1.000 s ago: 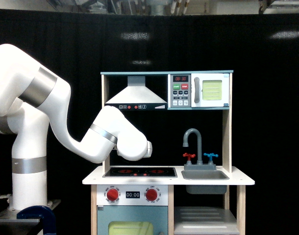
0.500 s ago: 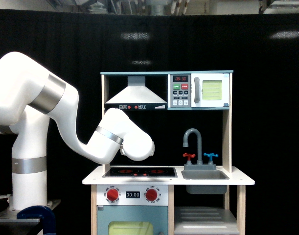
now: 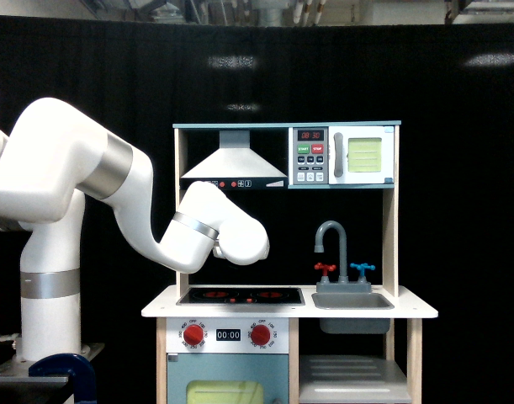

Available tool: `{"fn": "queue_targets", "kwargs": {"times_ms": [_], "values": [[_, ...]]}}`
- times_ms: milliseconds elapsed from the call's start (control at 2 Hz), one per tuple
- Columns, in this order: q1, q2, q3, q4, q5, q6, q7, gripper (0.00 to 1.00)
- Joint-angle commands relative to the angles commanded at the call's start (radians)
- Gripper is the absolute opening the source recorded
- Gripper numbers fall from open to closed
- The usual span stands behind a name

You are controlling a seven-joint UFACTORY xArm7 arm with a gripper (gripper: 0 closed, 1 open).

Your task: Turn on the faucet

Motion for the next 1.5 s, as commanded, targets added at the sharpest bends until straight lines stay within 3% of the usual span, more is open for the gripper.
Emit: {"fn": "queue_targets", "kwargs": {"times_ms": [500,1000,1500], "values": [[0.481,-0.141,0.022,0.199,-0.009,-0.310,0.129,1.00],[0.614,-0.172,0.011,0.308,-0.050,-0.341,0.178,1.00],[0.637,-0.197,-0.024,0.370,-0.093,-0.304,0.185,1.00]]}}
